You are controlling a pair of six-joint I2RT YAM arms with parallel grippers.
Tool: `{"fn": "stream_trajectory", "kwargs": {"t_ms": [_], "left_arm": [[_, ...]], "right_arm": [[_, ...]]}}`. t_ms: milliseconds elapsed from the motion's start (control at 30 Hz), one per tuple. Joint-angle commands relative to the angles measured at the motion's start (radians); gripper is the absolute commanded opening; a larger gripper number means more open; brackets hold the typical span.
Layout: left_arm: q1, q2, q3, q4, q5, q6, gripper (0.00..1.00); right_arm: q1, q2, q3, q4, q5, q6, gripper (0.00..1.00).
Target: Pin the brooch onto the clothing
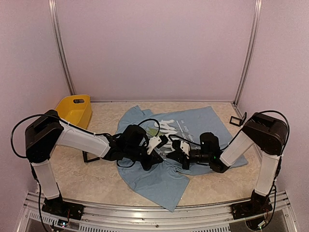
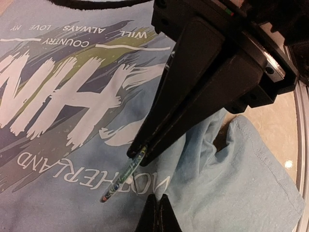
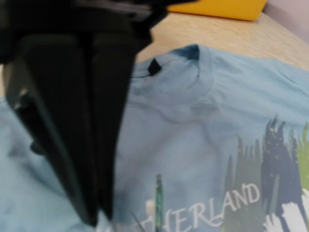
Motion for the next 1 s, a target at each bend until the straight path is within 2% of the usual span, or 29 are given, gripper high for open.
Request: {"fn": "stream_trajectory", "kwargs": {"t_ms": [0,200,700,767,967], "left_arm": [[0.005,-0.040,-0.010,0.032,0.026,-0.012,0.00],[0.006,-0.037,-0.005,0.034,0.028,-0.013,0.00],[0.006,-0.049,-0.021,0.019,-0.004,-0.009,0.00],[0.005,-0.055,-0.024,0.015,-0.004,-0.008,0.04],[0.003,-0.083,-0.033,-0.024,0.002,-0.004,0.30]], "right_arm": [[0.015,-0.015,-0.037,0.011,0.008,-0.060,0.00],[0.025,-0.046,-0.059,-0.027,-0.015,-0.093,0.00],[0.022,-0.058,-0.040,-0.010,-0.218,0.029,0.00],[0.020,-0.050,-0.032,-0.010,-0.234,0.046,0.00],[0.002,-0.012,-0.012,-0.012,-0.245,0.088,0.00]]}}
